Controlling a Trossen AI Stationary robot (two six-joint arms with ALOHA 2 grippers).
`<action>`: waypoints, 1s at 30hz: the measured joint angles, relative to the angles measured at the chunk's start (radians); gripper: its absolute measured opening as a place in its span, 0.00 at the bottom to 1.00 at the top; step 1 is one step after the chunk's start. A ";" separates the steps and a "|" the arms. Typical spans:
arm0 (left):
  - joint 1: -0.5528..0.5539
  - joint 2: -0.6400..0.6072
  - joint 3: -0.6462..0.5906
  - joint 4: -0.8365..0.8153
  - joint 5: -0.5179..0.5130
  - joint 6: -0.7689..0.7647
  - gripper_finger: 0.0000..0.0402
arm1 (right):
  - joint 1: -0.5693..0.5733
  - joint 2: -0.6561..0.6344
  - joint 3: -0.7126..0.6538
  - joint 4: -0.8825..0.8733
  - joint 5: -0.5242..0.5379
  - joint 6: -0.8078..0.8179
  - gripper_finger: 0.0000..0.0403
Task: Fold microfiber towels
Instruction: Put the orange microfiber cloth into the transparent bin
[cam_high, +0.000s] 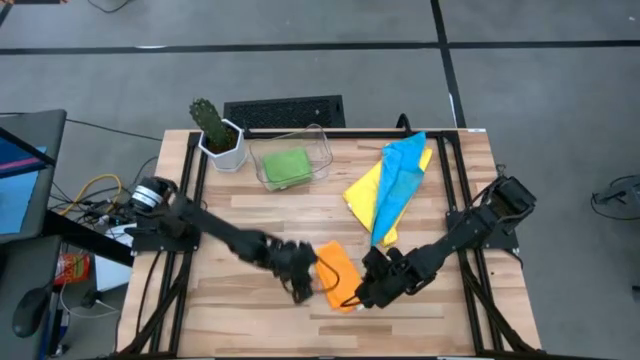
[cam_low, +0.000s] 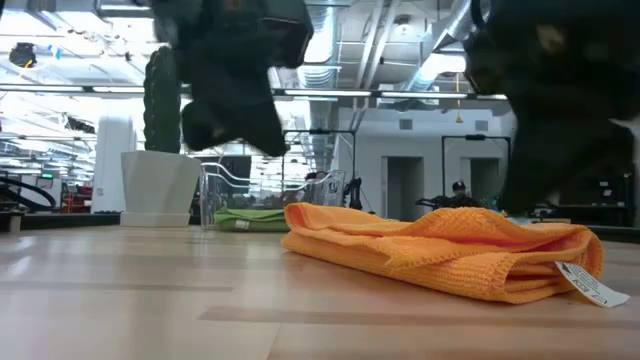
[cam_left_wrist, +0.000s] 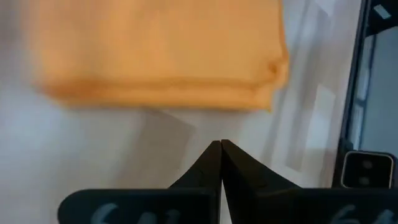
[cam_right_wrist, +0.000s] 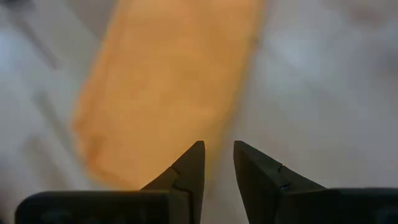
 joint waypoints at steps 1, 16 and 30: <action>-0.020 0.029 -0.004 0.044 -0.011 -0.035 0.00 | 0.009 0.012 0.000 0.022 -0.008 0.013 0.27; 0.056 0.206 -0.003 0.169 0.096 0.041 0.00 | 0.051 0.170 0.135 0.272 -0.155 0.031 0.27; 0.239 -0.078 -0.010 -0.331 0.136 0.358 0.00 | -0.030 -0.011 0.198 -0.197 0.069 -0.435 0.27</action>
